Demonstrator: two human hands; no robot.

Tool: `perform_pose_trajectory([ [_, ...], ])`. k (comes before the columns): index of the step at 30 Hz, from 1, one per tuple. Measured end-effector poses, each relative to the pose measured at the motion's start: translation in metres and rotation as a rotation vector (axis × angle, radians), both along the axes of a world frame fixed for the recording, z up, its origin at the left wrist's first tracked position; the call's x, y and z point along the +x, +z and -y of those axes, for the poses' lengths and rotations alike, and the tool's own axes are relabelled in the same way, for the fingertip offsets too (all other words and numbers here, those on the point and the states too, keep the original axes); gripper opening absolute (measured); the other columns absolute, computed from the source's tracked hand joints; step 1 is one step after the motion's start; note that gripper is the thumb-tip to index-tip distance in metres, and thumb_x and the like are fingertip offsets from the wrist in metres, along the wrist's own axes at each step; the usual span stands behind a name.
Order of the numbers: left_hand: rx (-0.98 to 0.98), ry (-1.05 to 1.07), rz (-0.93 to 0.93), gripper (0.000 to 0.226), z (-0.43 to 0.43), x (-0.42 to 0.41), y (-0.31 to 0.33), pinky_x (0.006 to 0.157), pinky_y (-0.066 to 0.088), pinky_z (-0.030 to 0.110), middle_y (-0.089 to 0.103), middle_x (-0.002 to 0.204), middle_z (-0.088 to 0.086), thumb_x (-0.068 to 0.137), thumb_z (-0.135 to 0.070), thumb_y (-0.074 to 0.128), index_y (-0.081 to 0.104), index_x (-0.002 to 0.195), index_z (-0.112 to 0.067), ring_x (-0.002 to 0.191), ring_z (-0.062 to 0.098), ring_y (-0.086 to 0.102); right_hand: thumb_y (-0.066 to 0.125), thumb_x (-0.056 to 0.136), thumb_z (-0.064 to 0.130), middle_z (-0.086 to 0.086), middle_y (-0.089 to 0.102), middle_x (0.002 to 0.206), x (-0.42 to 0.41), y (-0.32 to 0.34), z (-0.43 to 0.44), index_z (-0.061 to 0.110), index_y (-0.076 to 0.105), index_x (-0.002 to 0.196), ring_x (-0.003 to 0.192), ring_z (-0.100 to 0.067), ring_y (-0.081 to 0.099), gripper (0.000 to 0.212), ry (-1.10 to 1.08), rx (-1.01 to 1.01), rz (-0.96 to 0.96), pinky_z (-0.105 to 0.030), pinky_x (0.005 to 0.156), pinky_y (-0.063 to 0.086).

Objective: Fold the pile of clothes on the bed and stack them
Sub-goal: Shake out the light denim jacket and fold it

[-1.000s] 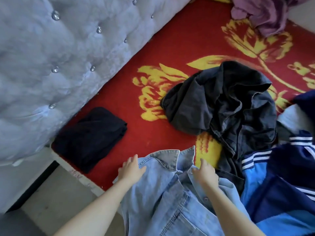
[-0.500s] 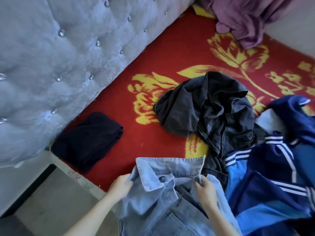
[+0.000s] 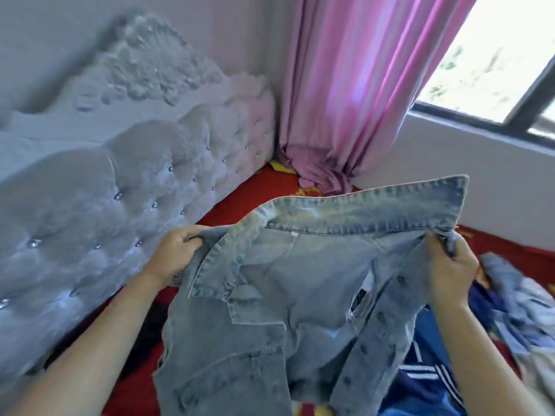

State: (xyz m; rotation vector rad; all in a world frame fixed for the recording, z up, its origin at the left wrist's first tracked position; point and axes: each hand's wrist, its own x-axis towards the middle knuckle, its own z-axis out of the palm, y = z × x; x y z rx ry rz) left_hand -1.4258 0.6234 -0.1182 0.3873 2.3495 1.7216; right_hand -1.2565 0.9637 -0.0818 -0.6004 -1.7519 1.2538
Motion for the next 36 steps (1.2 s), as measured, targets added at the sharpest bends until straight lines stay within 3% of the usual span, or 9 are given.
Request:
perform_pose_trajectory([
  [8, 0.091, -0.011, -0.196, 0.047, -0.031, -0.005, 0.035, 0.078, 0.05, 0.027, 0.071, 0.081, -0.01, 0.086, 0.011, 0.043, 0.072, 0.081, -0.026, 0.089, 0.019, 0.064, 0.059, 0.085, -0.003, -0.004, 0.058, 0.084, 0.028, 0.004, -0.011, 0.029, 0.058, 0.084, 0.077, -0.019, 0.055, 0.032, 0.001, -0.054, 0.051, -0.016, 0.06, 0.046],
  [10, 0.063, -0.032, -0.225, 0.051, -0.042, -0.005, 0.043, 0.078, 0.05, 0.018, 0.07, 0.076, -0.02, 0.085, 0.009, 0.044, 0.071, 0.077, -0.033, 0.087, 0.008, 0.064, 0.064, 0.083, 0.001, -0.008, 0.06, 0.101, 0.023, -0.004, 0.002, 0.02, 0.055, 0.106, 0.092, -0.023, 0.058, 0.031, 0.011, -0.014, 0.136, -0.022, 0.069, 0.049],
  [13, 0.056, -0.148, -0.299, 0.047, -0.059, 0.001, 0.063, 0.064, 0.045, 0.004, 0.067, 0.073, -0.016, 0.088, 0.011, 0.044, 0.068, 0.075, -0.027, 0.071, -0.005, 0.062, 0.069, 0.079, 0.002, 0.0, 0.05, 0.119, 0.007, -0.014, 0.025, 0.015, 0.05, 0.128, 0.111, -0.019, 0.049, 0.054, 0.124, 0.205, 0.336, -0.028, 0.09, 0.041],
  [19, 0.007, -0.441, -0.295, 0.066, -0.07, 0.013, 0.081, 0.072, 0.053, 0.017, 0.074, 0.073, -0.005, 0.084, 0.018, 0.041, 0.075, 0.065, -0.035, 0.075, 0.005, 0.068, 0.072, 0.077, 0.022, 0.002, 0.031, 0.144, -0.04, -0.015, 0.076, 0.023, 0.03, 0.144, 0.133, -0.016, 0.026, 0.079, 0.573, 0.467, 0.604, -0.027, 0.11, 0.023],
  [22, -0.001, -0.448, -0.29, 0.058, -0.068, 0.018, 0.081, 0.067, 0.05, 0.011, 0.073, 0.07, -0.009, 0.084, 0.019, 0.041, 0.075, 0.07, -0.026, 0.071, 0.001, 0.066, 0.074, 0.074, 0.023, 0.001, 0.046, 0.132, -0.056, -0.023, 0.092, 0.018, 0.042, 0.136, 0.122, -0.015, 0.042, 0.071, 0.729, 0.409, 0.668, -0.025, 0.102, 0.035],
  [24, -0.029, -0.404, -0.291, 0.048, -0.064, 0.015, 0.08, 0.067, 0.05, 0.011, 0.072, 0.069, -0.013, 0.086, 0.016, 0.042, 0.073, 0.076, -0.02, 0.071, 0.001, 0.065, 0.076, 0.076, 0.018, 0.007, 0.056, 0.101, -0.062, -0.028, 0.101, 0.022, 0.056, 0.104, 0.092, -0.008, 0.053, 0.035, 0.744, 0.374, 0.639, -0.016, 0.079, 0.042],
  [27, -0.053, -0.359, -0.294, 0.045, -0.06, 0.008, 0.08, 0.071, 0.051, 0.016, 0.071, 0.068, -0.015, 0.087, 0.012, 0.043, 0.072, 0.077, -0.021, 0.072, 0.004, 0.065, 0.077, 0.075, 0.016, 0.008, 0.042, 0.067, -0.067, -0.024, 0.099, 0.022, 0.04, 0.063, 0.06, -0.003, 0.036, 0.039, 0.694, 0.377, 0.614, -0.017, 0.053, 0.029],
  [31, -0.053, -0.302, -0.265, 0.047, -0.059, 0.003, 0.08, 0.063, 0.047, 0.005, 0.068, 0.062, -0.019, 0.086, 0.014, 0.041, 0.07, 0.075, -0.022, 0.065, -0.007, 0.062, 0.074, 0.073, 0.0, 0.008, 0.047, 0.064, -0.065, -0.007, 0.083, 0.02, 0.045, 0.06, 0.057, -0.001, 0.042, 0.038, 0.73, 0.298, 0.562, -0.017, 0.054, 0.034],
  [36, -0.012, -0.379, -0.19, 0.063, -0.051, -0.001, 0.076, 0.063, 0.046, 0.006, 0.071, 0.069, -0.017, 0.084, 0.017, 0.046, 0.072, 0.072, -0.039, 0.069, -0.006, 0.065, 0.055, 0.062, -0.021, 0.003, 0.043, 0.065, -0.075, 0.026, 0.064, 0.021, 0.045, 0.062, 0.063, -0.014, 0.039, 0.043, 0.314, 0.437, 0.194, -0.02, 0.058, 0.031],
])
